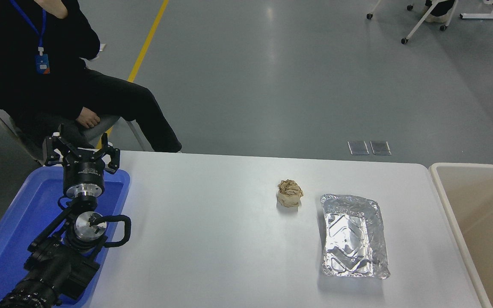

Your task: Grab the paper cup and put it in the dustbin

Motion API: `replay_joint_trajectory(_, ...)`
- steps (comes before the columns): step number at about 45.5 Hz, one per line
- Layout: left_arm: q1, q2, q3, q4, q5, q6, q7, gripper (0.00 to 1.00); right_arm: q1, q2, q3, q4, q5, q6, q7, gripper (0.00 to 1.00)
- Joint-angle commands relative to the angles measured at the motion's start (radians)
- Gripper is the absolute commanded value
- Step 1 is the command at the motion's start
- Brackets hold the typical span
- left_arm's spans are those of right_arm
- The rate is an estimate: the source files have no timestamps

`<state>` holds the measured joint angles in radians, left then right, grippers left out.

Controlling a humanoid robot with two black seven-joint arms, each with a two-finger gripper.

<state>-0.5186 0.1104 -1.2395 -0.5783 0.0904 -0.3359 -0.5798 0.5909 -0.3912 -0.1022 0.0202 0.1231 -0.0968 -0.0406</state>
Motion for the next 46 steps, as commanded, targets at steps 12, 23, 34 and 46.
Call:
replay_joint_trajectory(12, 0.0, 0.0, 0.0, 0.0, 0.0, 0.0, 0.0, 0.99, 0.263, -0.138, -0.025, 0.21, -0.089, 0.114, 0.001, 1.0)
replay_joint_trajectory(23, 0.0, 0.0, 0.0, 0.0, 0.0, 0.0, 0.0, 0.99, 0.467, -0.431, 0.002, 0.624, -0.105, 0.101, -0.002, 1.0)
replay_joint_trajectory(34, 0.0, 0.0, 0.0, 0.0, 0.0, 0.0, 0.0, 0.99, 0.569, -0.656, 0.11, 0.977, -0.102, 0.095, -0.002, 1.0)
replay_joint_trajectory(46, 0.0, 0.0, 0.0, 0.0, 0.0, 0.0, 0.0, 0.99, 0.561, -0.646, 0.297, 1.066, -0.1, 0.095, -0.002, 1.0)
